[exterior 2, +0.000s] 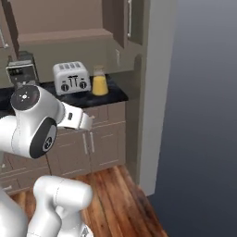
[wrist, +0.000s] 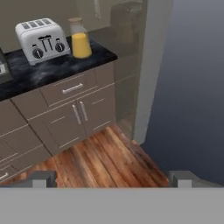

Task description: There is a tray on the dining counter. Grab the cup, mug, and pitcher and place them on the tray. The pitcher may be placed next to the tray if it cannot fit the tray.

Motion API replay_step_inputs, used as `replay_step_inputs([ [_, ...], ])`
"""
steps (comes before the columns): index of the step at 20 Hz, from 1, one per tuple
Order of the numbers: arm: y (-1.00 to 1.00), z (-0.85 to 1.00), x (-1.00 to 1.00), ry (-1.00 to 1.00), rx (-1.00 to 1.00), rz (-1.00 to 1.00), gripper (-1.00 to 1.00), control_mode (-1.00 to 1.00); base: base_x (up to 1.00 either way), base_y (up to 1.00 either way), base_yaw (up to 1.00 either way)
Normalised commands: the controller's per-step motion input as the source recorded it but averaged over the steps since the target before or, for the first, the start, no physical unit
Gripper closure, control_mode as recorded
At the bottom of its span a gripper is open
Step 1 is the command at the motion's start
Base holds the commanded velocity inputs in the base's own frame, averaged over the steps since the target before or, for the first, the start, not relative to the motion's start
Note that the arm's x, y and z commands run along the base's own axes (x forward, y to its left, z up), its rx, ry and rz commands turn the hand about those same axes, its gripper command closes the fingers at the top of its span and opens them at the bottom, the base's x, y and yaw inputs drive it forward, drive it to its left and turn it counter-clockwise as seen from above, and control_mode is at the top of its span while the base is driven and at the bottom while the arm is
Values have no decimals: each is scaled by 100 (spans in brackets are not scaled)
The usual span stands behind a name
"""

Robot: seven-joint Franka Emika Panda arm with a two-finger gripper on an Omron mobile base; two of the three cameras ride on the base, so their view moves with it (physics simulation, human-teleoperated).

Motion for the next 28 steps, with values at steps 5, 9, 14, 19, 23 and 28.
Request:
replay_step_inputs([
  [5,0,0,0,0,0,0,-100,100,73,0,40],
  [9,0,0,0,0,0,0,-100,100,64,0,41],
  [14,0,0,0,0,0,0,-100,100,46,-3,42],
  [19,0,0,0,0,0,0,-100,100,25,-7,34],
  [23,0,0,0,0,0,0,-100,100,26,-13,25],
  [28,0,0,0,0,0,0,-100,100,24,-27,22],
])
